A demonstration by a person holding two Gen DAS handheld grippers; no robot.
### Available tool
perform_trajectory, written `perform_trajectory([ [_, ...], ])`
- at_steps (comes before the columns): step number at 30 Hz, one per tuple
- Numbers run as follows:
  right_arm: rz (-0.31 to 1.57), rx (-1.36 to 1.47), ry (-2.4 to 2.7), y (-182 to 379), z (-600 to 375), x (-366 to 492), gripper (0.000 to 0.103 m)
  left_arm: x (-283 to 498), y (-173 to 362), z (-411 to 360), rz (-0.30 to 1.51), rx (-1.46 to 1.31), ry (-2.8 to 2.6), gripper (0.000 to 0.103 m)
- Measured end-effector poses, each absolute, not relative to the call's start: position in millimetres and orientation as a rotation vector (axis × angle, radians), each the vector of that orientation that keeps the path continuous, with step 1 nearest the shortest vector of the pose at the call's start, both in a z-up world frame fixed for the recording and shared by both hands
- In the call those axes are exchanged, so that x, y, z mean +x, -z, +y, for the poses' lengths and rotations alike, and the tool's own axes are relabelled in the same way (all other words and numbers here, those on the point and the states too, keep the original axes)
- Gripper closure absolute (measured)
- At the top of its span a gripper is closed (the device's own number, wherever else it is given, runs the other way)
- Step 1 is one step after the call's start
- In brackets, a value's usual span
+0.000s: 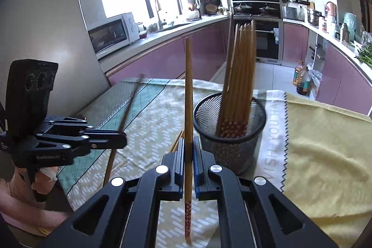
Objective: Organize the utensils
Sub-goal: 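Raise the left gripper's chopstick upright over the cup while the right gripper raises its own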
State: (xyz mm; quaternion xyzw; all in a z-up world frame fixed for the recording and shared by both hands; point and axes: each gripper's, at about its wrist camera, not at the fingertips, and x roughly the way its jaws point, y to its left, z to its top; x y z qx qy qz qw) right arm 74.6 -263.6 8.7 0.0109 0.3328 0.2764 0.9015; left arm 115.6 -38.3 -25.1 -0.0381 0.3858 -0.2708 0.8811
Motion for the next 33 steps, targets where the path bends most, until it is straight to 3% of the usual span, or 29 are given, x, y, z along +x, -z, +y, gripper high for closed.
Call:
perform_trajectory([
  [33, 0.591, 0.047, -0.551, -32, -280, 68, 0.097, 116, -23, -43, 0.681, -0.124, 0.653, 0.096],
])
